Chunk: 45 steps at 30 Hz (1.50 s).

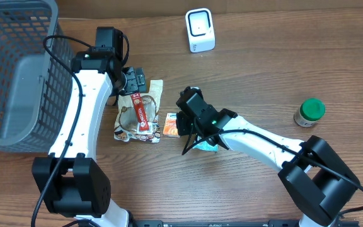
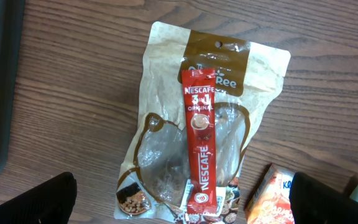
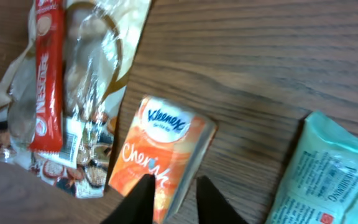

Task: Scan the item barcode
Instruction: 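Close the right gripper on the orange pack's edge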

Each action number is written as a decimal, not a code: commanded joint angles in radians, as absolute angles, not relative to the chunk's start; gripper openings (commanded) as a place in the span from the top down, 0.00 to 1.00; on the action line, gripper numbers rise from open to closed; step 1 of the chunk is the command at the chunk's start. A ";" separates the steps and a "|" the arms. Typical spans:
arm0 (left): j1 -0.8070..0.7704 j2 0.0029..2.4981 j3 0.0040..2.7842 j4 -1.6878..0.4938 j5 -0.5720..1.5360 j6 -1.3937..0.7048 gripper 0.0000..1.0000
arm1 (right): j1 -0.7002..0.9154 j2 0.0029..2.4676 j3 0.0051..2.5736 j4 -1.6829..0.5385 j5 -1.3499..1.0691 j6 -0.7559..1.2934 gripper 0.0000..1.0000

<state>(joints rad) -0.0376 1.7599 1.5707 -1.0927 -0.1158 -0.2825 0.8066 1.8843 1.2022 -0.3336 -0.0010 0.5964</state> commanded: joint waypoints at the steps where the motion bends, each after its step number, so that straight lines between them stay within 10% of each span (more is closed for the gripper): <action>1: -0.039 1.739 1.585 -1.092 -0.111 -0.292 0.00 | 0.807 1.876 1.198 -0.320 0.036 0.660 0.70; 45: -0.039 1.739 1.585 -1.092 -0.111 -0.292 0.00 | 0.808 1.971 1.224 -0.249 -0.054 0.718 0.65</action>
